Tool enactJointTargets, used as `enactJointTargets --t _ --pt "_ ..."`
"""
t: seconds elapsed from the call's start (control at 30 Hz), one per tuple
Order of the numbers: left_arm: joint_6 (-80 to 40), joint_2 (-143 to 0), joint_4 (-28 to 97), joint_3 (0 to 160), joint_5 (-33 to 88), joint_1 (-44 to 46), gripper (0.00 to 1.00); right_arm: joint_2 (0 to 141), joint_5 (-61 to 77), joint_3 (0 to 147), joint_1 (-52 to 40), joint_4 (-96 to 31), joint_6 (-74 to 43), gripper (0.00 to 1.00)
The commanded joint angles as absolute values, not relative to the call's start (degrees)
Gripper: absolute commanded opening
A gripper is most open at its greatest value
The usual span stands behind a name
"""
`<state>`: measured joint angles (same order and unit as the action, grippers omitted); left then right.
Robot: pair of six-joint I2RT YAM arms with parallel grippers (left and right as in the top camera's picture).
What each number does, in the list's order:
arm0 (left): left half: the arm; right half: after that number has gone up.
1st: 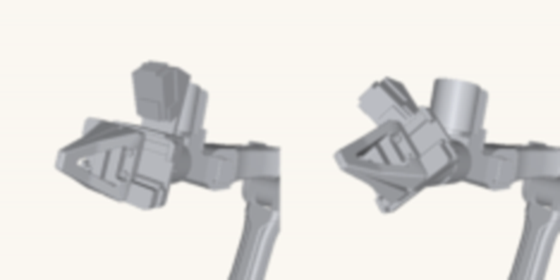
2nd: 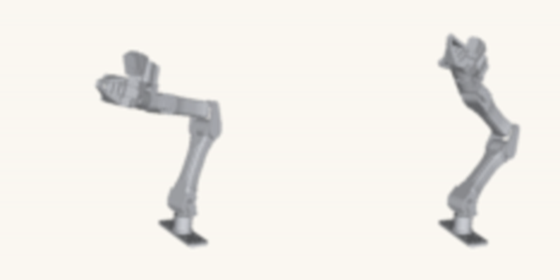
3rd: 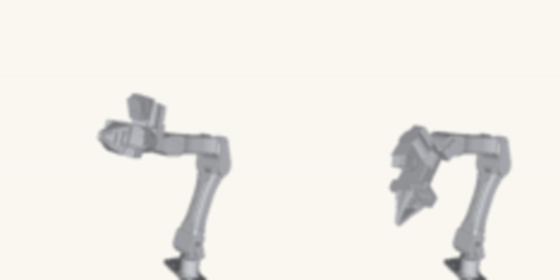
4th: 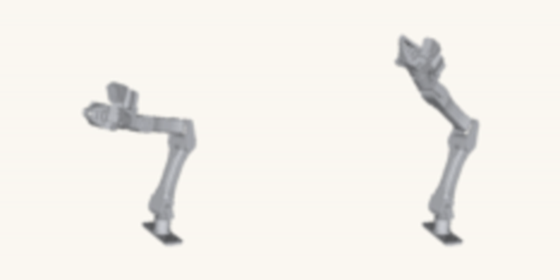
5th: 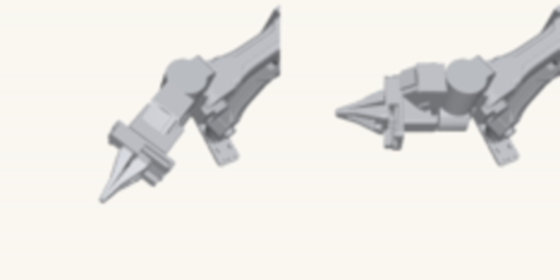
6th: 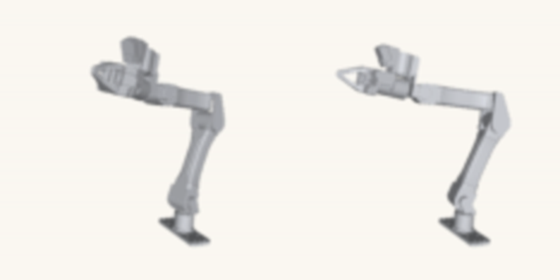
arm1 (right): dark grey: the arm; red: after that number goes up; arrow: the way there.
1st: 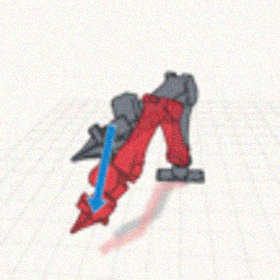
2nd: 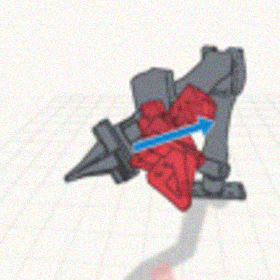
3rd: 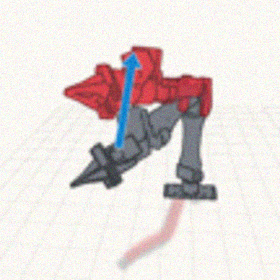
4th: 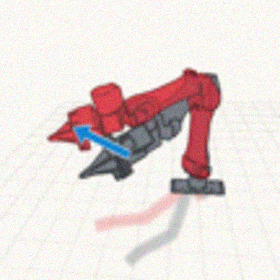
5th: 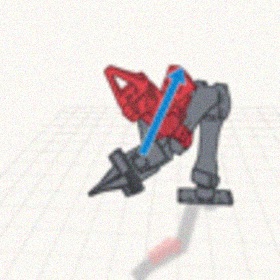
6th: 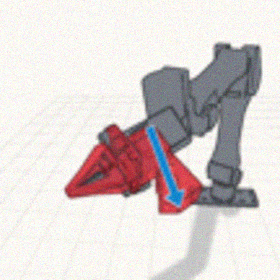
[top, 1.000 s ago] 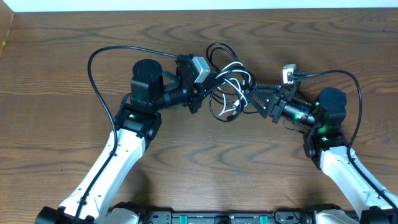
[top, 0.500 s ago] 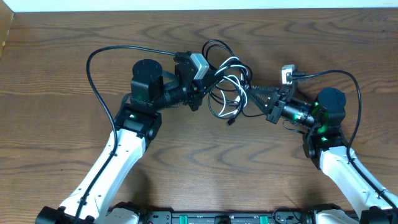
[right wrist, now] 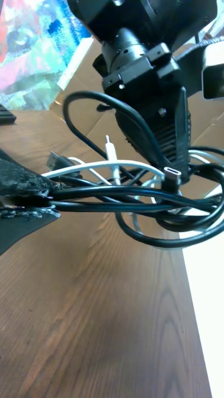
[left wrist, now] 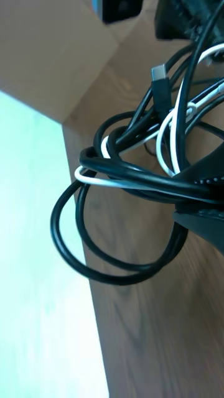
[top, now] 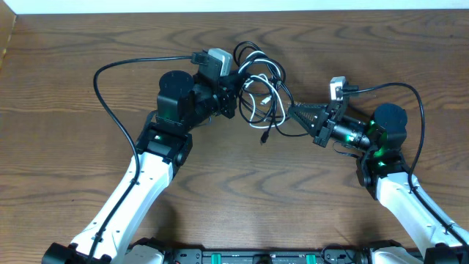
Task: Untangle cables
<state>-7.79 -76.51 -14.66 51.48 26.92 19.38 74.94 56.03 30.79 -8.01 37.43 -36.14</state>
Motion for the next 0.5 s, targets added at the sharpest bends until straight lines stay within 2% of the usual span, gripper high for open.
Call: enactJointTargets --t 0.0,0.47 --pt "-11.4 -76.5 -15.0 53.1 17.7 18.6 0.07 74.6 59.5 31.2 -8.1 37.6 -33.1 0.01" --pt "-16.7 -76.5 -15.0 53.1 8.6 18.6 0.08 74.6 63.4 31.2 -8.3 37.7 -29.7 0.01"
